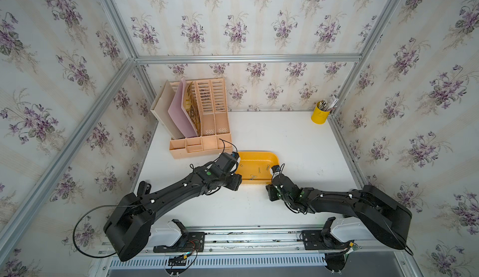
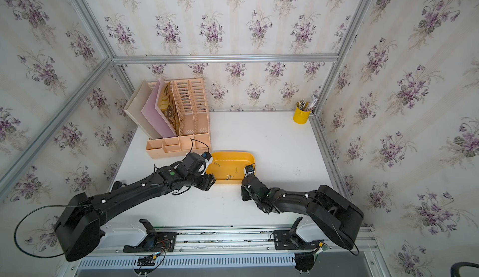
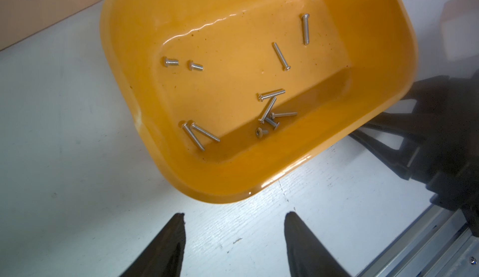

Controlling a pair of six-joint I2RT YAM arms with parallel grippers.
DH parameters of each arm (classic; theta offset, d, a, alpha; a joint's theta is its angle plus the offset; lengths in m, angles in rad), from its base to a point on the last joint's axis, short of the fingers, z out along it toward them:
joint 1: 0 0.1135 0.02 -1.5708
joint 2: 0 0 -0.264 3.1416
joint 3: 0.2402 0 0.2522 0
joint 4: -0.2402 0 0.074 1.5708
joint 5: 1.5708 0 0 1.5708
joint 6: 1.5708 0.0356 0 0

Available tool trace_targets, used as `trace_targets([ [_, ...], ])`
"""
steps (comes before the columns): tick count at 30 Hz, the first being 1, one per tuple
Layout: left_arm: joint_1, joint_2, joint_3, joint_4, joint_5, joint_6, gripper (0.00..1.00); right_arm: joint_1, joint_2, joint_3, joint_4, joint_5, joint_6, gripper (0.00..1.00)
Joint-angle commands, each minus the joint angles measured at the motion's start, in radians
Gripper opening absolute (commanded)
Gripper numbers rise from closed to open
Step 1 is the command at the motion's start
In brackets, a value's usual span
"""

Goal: Put the screws on the desktop into the storage box
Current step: Pick up the screw from the center of the board, then place the screw in the storage box.

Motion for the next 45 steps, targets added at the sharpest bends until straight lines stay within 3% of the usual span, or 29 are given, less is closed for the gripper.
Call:
trace_targets([
  [1, 0.002, 0.000, -0.001, 0.000, 0.003, 0.000, 0.64, -0.001, 0.014, 0.009, -0.002, 0.017, 0.000, 0.29],
  [15, 0.003, 0.001, 0.001, -0.003, 0.004, 0.006, 0.65, -0.001, 0.003, -0.016, 0.002, 0.001, -0.010, 0.01],
  [24, 0.002, -0.001, 0.005, -0.006, 0.007, 0.004, 0.65, -0.001, -0.081, -0.023, -0.050, -0.039, -0.015, 0.00],
  [29, 0.003, -0.032, 0.009, -0.023, -0.003, 0.003, 0.65, 0.008, -0.271, -0.002, -0.174, -0.107, -0.019, 0.00],
  [33, 0.010, -0.060, 0.019, -0.037, -0.015, 0.013, 0.67, 0.006, -0.366, 0.103, -0.267, -0.107, -0.059, 0.00],
  [38, 0.047, -0.073, 0.038, -0.041, -0.007, 0.019, 0.74, -0.028, -0.197, 0.268, -0.263, -0.103, -0.168, 0.00],
  [41, 0.092, -0.078, 0.057, -0.040, 0.007, 0.029, 0.78, -0.085, -0.056, 0.322, -0.220, -0.165, -0.204, 0.00],
  [45, 0.150, -0.070, 0.091, -0.033, 0.017, 0.042, 0.80, -0.113, 0.054, 0.372, -0.189, -0.196, -0.230, 0.15],
])
